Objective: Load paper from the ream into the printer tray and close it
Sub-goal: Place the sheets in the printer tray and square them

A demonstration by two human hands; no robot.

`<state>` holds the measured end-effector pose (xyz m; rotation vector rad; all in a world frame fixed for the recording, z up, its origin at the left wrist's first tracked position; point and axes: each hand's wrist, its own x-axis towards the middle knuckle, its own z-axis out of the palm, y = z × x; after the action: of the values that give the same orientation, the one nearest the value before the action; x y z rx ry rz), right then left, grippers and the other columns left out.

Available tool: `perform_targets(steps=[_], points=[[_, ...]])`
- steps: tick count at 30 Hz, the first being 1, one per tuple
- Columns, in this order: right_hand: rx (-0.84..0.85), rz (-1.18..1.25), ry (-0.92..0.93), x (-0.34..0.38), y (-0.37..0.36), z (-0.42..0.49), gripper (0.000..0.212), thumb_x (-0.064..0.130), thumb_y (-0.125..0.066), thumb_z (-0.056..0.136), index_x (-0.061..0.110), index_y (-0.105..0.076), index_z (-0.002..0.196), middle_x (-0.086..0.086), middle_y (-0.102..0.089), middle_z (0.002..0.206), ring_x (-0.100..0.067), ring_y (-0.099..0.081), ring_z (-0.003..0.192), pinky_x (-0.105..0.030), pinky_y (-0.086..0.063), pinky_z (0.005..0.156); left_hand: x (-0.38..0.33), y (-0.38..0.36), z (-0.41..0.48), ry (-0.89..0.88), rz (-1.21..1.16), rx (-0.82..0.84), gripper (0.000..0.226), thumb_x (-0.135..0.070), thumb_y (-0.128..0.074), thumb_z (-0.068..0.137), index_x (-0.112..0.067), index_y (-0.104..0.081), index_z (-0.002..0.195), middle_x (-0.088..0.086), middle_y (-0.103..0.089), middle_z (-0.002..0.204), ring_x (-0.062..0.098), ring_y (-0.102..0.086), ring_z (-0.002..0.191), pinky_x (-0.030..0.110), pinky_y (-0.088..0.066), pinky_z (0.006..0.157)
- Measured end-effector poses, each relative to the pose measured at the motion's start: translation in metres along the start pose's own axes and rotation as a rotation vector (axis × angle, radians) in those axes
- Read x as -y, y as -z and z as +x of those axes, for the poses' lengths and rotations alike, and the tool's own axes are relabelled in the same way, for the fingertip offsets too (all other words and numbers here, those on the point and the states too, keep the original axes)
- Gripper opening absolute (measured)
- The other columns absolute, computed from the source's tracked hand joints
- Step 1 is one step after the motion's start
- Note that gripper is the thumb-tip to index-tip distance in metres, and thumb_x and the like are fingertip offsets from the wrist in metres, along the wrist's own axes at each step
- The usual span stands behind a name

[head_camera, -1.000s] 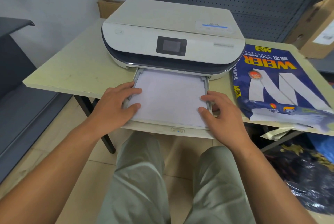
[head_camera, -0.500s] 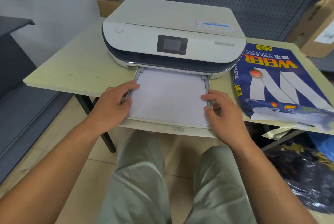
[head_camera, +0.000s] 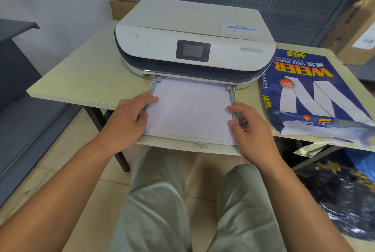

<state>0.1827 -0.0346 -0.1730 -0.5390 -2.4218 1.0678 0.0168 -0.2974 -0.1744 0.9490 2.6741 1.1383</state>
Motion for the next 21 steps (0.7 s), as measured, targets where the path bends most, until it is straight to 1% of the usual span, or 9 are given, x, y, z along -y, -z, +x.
perform_targets(steps=[2, 6, 9, 11, 13, 16, 17, 19, 21], points=[[0.002, -0.001, -0.005, 0.001, 0.0, -0.001, 0.031, 0.013, -0.061, 0.096, 0.027, -0.066, 0.123, 0.011, -0.055, 0.143, -0.005, -0.053, 0.105, -0.024, -0.049, 0.097, 0.001, 0.0, -0.001, -0.008, -0.006, 0.011, 0.052, -0.004, -0.043, 0.101, -0.035, -0.053, 0.141, -0.027, -0.032, 0.151, 0.013, -0.03, 0.147, 0.03, -0.024, 0.119], [0.03, -0.018, -0.01, 0.003, 0.003, 0.0, 0.032, 0.015, -0.062, 0.095, 0.028, -0.065, 0.124, 0.013, -0.055, 0.142, -0.002, -0.053, 0.101, -0.009, -0.042, 0.087, -0.002, 0.002, -0.001, 0.002, 0.003, 0.016, 0.052, -0.004, -0.042, 0.101, -0.035, -0.052, 0.143, -0.027, -0.032, 0.149, 0.013, -0.029, 0.146, 0.023, -0.02, 0.115], [0.038, -0.031, -0.025, 0.004, 0.004, 0.0, 0.032, 0.016, -0.063, 0.096, 0.029, -0.065, 0.125, 0.014, -0.054, 0.142, -0.003, -0.054, 0.104, -0.008, -0.041, 0.087, -0.003, 0.003, -0.001, -0.001, 0.001, 0.025, 0.052, -0.005, -0.043, 0.101, -0.035, -0.052, 0.142, -0.027, -0.031, 0.149, 0.014, -0.03, 0.147, 0.024, -0.021, 0.115], [0.04, -0.035, -0.025, 0.006, 0.004, 0.0, 0.031, 0.017, -0.063, 0.096, 0.029, -0.064, 0.125, 0.013, -0.054, 0.144, -0.005, -0.056, 0.108, -0.013, -0.045, 0.091, -0.003, 0.004, -0.002, 0.002, 0.011, 0.034, 0.051, -0.006, -0.043, 0.101, -0.034, -0.051, 0.143, -0.027, -0.03, 0.149, 0.015, -0.03, 0.147, 0.024, -0.021, 0.114], [0.048, -0.051, -0.022, 0.007, 0.005, 0.0, 0.031, 0.02, -0.063, 0.095, 0.029, -0.064, 0.125, 0.012, -0.053, 0.145, -0.007, -0.056, 0.112, -0.025, -0.05, 0.099, -0.007, 0.006, -0.002, 0.003, 0.049, 0.056, 0.049, -0.009, -0.045, 0.101, -0.034, -0.05, 0.144, -0.025, -0.03, 0.15, 0.017, -0.028, 0.147, 0.024, -0.02, 0.113], [0.092, -0.083, -0.031, 0.009, 0.007, 0.0, 0.036, 0.034, -0.066, 0.092, 0.033, -0.062, 0.127, 0.013, -0.05, 0.149, -0.014, -0.055, 0.123, -0.043, -0.048, 0.107, -0.014, 0.01, -0.005, 0.024, 0.123, 0.109, 0.048, -0.023, -0.05, 0.102, -0.036, -0.043, 0.147, -0.018, -0.028, 0.16, 0.017, -0.021, 0.148, 0.028, -0.019, 0.114], [0.116, -0.102, -0.037, 0.01, 0.009, -0.001, 0.043, 0.044, -0.065, 0.088, 0.036, -0.059, 0.129, 0.013, -0.047, 0.151, -0.016, -0.052, 0.129, -0.046, -0.047, 0.108, -0.017, 0.011, -0.007, 0.031, 0.148, 0.126, 0.049, -0.029, -0.051, 0.101, -0.037, -0.041, 0.149, -0.016, -0.025, 0.163, 0.016, -0.018, 0.149, 0.031, -0.019, 0.116], [0.185, -0.166, -0.035, 0.012, 0.012, -0.008, 0.063, 0.064, -0.059, 0.078, 0.04, -0.052, 0.136, 0.012, -0.039, 0.157, -0.017, -0.038, 0.142, -0.048, -0.043, 0.112, -0.018, 0.012, -0.013, 0.028, 0.197, 0.166, 0.054, -0.044, -0.053, 0.098, -0.04, -0.038, 0.15, -0.014, -0.02, 0.166, 0.013, -0.012, 0.151, 0.037, -0.02, 0.119], [0.241, -0.215, -0.009, 0.015, 0.014, -0.015, 0.079, 0.072, -0.059, 0.071, 0.04, -0.046, 0.142, 0.011, -0.031, 0.161, -0.014, -0.022, 0.149, -0.045, -0.037, 0.117, -0.017, 0.012, -0.02, -0.006, 0.244, 0.213, 0.065, -0.063, -0.052, 0.091, -0.042, -0.036, 0.15, -0.013, -0.014, 0.167, 0.01, -0.007, 0.152, 0.041, -0.02, 0.122]])
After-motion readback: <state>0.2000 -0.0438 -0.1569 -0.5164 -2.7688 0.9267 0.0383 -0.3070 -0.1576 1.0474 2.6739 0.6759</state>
